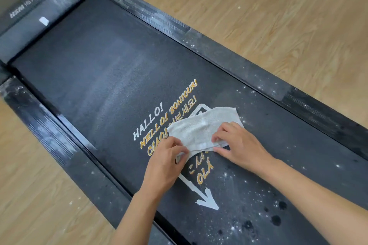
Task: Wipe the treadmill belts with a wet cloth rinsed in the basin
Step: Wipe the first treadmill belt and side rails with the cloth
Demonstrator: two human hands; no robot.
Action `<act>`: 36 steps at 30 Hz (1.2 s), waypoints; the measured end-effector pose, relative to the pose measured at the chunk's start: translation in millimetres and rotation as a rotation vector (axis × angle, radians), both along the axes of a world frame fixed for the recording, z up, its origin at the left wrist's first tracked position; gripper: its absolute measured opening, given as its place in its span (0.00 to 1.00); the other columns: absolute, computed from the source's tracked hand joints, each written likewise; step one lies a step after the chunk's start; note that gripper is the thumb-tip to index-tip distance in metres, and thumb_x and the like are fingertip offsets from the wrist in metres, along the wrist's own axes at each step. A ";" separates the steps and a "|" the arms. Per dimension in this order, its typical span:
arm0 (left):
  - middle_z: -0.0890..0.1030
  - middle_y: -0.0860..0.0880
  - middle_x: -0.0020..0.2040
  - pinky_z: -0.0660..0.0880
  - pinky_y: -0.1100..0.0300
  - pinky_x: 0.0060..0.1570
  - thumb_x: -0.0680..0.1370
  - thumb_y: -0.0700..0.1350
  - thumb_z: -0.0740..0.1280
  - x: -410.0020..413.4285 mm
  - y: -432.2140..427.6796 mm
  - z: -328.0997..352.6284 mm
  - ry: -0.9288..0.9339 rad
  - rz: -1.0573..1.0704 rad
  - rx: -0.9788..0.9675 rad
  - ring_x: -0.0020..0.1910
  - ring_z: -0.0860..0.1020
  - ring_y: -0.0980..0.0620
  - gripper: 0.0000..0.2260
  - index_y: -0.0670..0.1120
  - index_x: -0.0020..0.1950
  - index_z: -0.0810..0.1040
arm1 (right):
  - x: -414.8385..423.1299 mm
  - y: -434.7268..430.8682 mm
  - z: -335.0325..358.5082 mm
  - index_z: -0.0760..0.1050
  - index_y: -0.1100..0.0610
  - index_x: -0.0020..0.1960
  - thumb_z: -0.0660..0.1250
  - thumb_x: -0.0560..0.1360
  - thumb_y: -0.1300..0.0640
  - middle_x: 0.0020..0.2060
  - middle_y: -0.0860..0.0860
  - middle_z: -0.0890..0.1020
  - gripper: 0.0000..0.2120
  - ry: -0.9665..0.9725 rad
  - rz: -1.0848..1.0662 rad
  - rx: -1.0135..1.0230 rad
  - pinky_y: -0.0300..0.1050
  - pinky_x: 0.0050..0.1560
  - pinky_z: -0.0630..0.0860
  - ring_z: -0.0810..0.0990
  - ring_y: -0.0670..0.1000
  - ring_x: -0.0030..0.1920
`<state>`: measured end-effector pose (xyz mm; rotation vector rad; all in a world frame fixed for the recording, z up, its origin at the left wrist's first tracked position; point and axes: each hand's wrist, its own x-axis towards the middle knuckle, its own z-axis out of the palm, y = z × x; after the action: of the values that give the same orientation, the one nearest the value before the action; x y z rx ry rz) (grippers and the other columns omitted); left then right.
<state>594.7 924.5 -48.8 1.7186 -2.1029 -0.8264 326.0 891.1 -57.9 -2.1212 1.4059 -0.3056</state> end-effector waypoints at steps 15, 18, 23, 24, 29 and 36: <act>0.82 0.56 0.47 0.79 0.59 0.51 0.76 0.40 0.74 10.0 -20.7 19.0 0.209 0.125 0.268 0.48 0.81 0.54 0.08 0.53 0.41 0.83 | -2.9 -6.8 13.8 0.73 0.49 0.53 0.64 0.85 0.52 0.47 0.41 0.76 0.02 -0.146 -0.051 -0.050 0.50 0.57 0.72 0.74 0.47 0.50; 0.83 0.54 0.48 0.80 0.53 0.50 0.77 0.42 0.74 9.3 -28.1 28.4 0.257 0.121 0.376 0.47 0.82 0.52 0.06 0.52 0.44 0.82 | 5.2 -13.8 28.3 0.71 0.51 0.55 0.59 0.87 0.52 0.48 0.43 0.74 0.05 -0.207 -0.097 -0.057 0.51 0.51 0.73 0.72 0.47 0.49; 0.84 0.51 0.49 0.78 0.49 0.52 0.74 0.43 0.71 6.1 -37.6 49.1 0.415 0.126 0.479 0.48 0.82 0.48 0.02 0.49 0.42 0.79 | 10.8 -31.1 42.8 0.71 0.50 0.59 0.58 0.87 0.45 0.51 0.43 0.72 0.09 -0.176 -0.080 -0.115 0.51 0.49 0.76 0.72 0.47 0.52; 0.84 0.49 0.48 0.76 0.49 0.51 0.72 0.43 0.69 5.0 -38.7 52.9 0.455 0.160 0.467 0.47 0.81 0.47 0.01 0.47 0.41 0.78 | 8.7 -34.1 44.4 0.72 0.50 0.61 0.61 0.85 0.43 0.52 0.43 0.73 0.12 -0.183 -0.067 -0.103 0.46 0.51 0.74 0.72 0.46 0.53; 0.81 0.44 0.44 0.68 0.54 0.44 0.72 0.42 0.62 -3.2 -41.6 65.0 0.522 0.269 0.361 0.40 0.73 0.48 0.05 0.41 0.43 0.73 | -9.7 -43.4 34.0 0.77 0.51 0.61 0.78 0.74 0.43 0.50 0.43 0.71 0.21 -0.116 0.042 0.001 0.34 0.58 0.70 0.70 0.45 0.54; 0.74 0.55 0.43 0.72 0.46 0.46 0.84 0.41 0.61 -3.7 -64.6 87.7 0.517 0.349 -0.040 0.42 0.72 0.53 0.05 0.51 0.52 0.73 | -27.6 -73.8 57.5 0.84 0.45 0.48 0.75 0.78 0.54 0.43 0.40 0.85 0.04 -0.240 -0.304 0.145 0.40 0.43 0.74 0.81 0.40 0.45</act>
<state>591.0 859.9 38.9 1.5726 -1.4258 -0.9794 298.4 817.3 -0.4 -1.6909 1.5527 -0.5398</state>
